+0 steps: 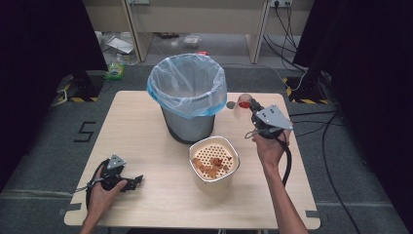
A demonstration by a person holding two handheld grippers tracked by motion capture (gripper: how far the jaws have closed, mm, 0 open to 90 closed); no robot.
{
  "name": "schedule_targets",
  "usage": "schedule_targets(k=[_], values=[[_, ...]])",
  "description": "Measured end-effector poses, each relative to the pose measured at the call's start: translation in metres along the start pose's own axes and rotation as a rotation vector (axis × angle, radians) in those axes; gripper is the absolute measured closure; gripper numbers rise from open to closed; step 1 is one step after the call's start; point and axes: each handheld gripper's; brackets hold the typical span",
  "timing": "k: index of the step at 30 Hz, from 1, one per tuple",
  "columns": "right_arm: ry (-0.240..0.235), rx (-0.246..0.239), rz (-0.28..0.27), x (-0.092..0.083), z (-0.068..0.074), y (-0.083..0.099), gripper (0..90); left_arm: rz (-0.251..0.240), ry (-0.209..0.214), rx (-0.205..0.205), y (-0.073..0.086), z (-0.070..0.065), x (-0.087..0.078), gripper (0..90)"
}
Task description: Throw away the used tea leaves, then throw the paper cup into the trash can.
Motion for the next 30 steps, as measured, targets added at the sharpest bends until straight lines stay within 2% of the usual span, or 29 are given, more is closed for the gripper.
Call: schedule_targets(k=[4, 12, 18, 24, 30], values=[[-0.01, 0.025, 0.009, 0.01, -0.011, -0.013, 87.5, 0.0, 0.0, 0.0, 0.0, 0.0, 0.0, 0.0], [-0.013, 0.025, 0.013, 0.024, -0.019, -0.034, 87.4, 0.001, 0.0, 0.001, 0.0, 0.0, 0.0, 0.0], [-0.011, 0.016, 0.001, 0.029, -0.022, -0.049, 87.4, 0.001, 0.0, 0.0, 0.0, 0.0, 0.0, 0.0], [-0.006, -0.023, -0.007, 0.036, -0.022, -0.066, 87.4, -0.001, 0.0, -0.001, 0.0, 0.0, 0.0, 0.0], [0.016, -0.044, -0.021, 0.039, -0.028, -0.092, 87.4, -0.001, 0.0, -0.001, 0.0, 0.0, 0.0, 0.0]])
Point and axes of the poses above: each handheld gripper's, and its own axes: x roughly forward along the jaws, y roughly out of its underside, z roughly to its left, and after that the axes turned 2 degrees about -x, right-handed
